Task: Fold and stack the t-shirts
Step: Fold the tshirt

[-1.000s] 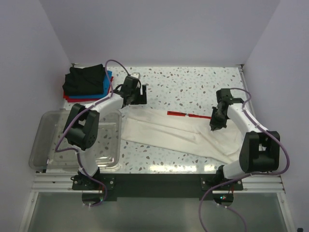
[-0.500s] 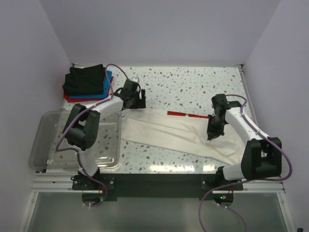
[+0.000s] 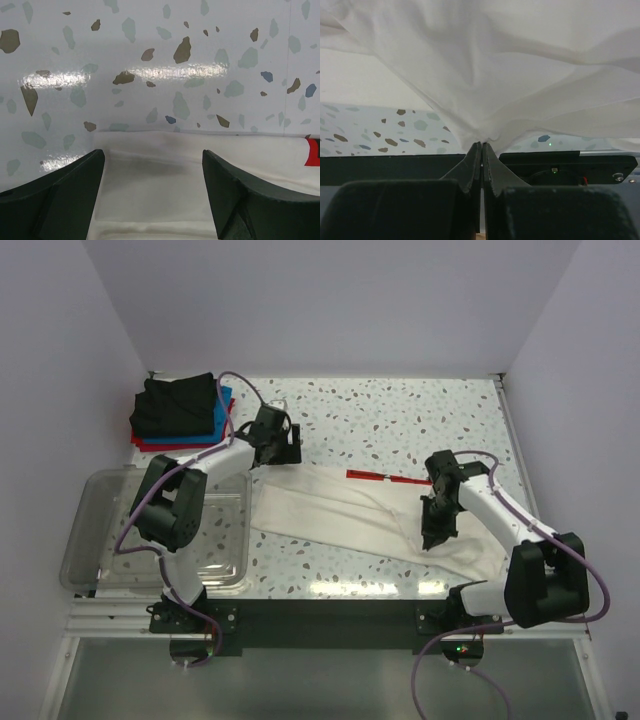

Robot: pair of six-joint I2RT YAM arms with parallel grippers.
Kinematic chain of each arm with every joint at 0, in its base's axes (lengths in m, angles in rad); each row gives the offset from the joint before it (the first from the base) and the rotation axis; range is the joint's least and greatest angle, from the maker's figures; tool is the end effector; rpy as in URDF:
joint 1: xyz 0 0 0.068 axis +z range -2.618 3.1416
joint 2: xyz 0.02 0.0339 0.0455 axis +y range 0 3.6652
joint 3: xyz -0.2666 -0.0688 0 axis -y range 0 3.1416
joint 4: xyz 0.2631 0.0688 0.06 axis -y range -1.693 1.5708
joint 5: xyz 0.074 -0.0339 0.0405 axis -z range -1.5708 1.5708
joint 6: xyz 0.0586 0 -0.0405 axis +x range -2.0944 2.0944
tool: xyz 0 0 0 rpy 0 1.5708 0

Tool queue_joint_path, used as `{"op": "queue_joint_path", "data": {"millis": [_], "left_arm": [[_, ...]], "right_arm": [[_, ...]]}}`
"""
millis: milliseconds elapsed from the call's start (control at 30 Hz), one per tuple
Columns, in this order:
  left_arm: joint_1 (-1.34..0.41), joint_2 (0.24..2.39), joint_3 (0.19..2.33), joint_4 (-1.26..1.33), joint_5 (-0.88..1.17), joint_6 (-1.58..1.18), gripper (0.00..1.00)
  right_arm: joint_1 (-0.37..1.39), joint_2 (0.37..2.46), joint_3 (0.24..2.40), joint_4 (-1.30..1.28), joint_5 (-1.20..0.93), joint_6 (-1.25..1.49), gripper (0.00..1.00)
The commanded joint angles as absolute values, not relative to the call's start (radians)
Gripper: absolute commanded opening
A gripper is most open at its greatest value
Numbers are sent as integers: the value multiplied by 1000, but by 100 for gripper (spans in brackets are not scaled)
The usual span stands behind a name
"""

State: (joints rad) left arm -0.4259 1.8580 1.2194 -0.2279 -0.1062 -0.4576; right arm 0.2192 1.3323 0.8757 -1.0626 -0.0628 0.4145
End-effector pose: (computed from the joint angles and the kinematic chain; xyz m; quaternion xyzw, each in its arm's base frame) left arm 0.3925 -0.1712 0.1597 -0.0332 0.9369 -0.1022 0.3327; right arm 0.2202 0.0528 0.1781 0.0966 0.9945 0.0379 0.0147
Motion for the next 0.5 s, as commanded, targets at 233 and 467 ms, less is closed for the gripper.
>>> {"op": "queue_joint_path", "data": {"millis": [233, 467], "left_arm": [[-426, 1855, 1301, -255, -138, -472, 84], [-433, 1904, 1344, -327, -198, -466, 73]], "right_arm": [[247, 1289, 845, -1124, -57, 456, 0], [249, 1305, 848, -1108, -66, 465, 0]]}}
